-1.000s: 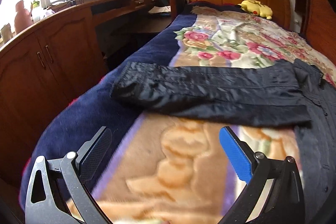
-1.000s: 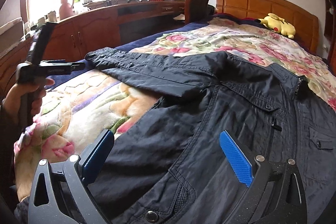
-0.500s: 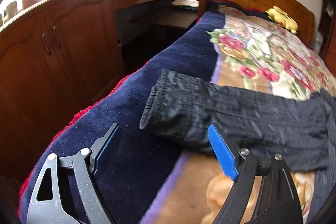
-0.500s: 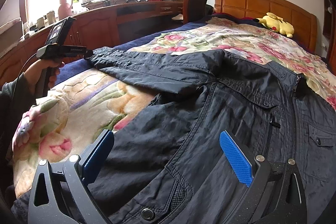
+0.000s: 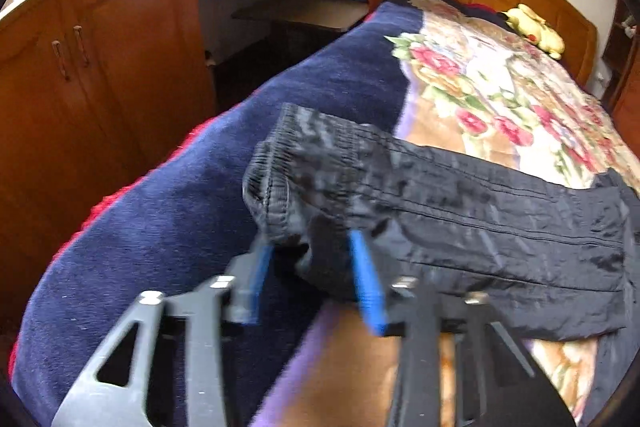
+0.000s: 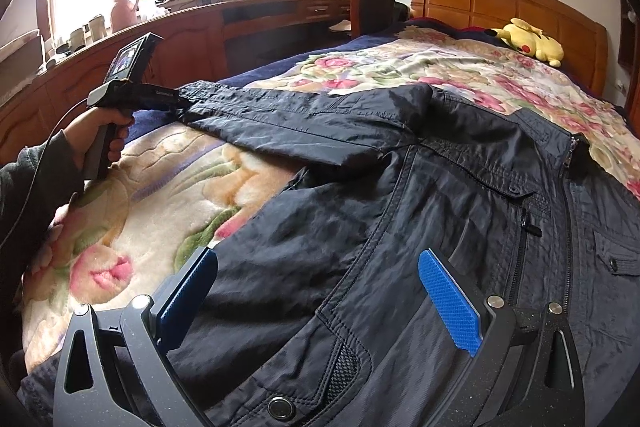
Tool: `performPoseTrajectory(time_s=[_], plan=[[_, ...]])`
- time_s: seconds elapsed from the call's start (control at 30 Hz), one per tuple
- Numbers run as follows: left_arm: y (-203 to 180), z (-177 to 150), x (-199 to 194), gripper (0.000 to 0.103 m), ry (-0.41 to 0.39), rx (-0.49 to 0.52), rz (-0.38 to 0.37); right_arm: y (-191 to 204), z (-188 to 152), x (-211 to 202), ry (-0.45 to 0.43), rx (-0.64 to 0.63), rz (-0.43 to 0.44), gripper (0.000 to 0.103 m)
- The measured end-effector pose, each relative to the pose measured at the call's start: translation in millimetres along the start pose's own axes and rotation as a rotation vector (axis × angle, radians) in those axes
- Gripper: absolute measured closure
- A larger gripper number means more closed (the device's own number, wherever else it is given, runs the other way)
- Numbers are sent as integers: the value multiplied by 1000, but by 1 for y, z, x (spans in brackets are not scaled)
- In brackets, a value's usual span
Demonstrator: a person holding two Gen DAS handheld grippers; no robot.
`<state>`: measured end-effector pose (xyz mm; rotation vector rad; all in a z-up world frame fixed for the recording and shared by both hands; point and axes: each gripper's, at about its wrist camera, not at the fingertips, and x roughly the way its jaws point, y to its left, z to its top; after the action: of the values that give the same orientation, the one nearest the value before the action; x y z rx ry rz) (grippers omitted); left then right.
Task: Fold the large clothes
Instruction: 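Close the left tool on the navy sleeve cuff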
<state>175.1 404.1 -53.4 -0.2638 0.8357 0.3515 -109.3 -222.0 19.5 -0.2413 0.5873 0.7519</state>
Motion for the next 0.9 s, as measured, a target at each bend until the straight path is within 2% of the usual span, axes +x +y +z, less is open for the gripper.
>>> performPoseTrajectory(time_s=[0.07,0.17,0.33,0.47,0.6,0.9], plan=[[-6,2,-3,85,-4,21,8,-1,0,0,-2,4,0,2],[-16,4,-18,90,-38,51,11,-1,1,-2,-10,3,0,2],[-46,7,-65,93,-113,116,-3,-4,5,-17,-40,10,-10,2],[-82,5,-104,94,-154,195,-22,-10,10,-46,-90,15,-28,2],[-119,1,-138,95,-188,255,-76,-24,6,-77,-127,48,-47,2],[-214,-28,-195,95,-240,394,-231,-81,-34,-129,-116,163,-150,2]])
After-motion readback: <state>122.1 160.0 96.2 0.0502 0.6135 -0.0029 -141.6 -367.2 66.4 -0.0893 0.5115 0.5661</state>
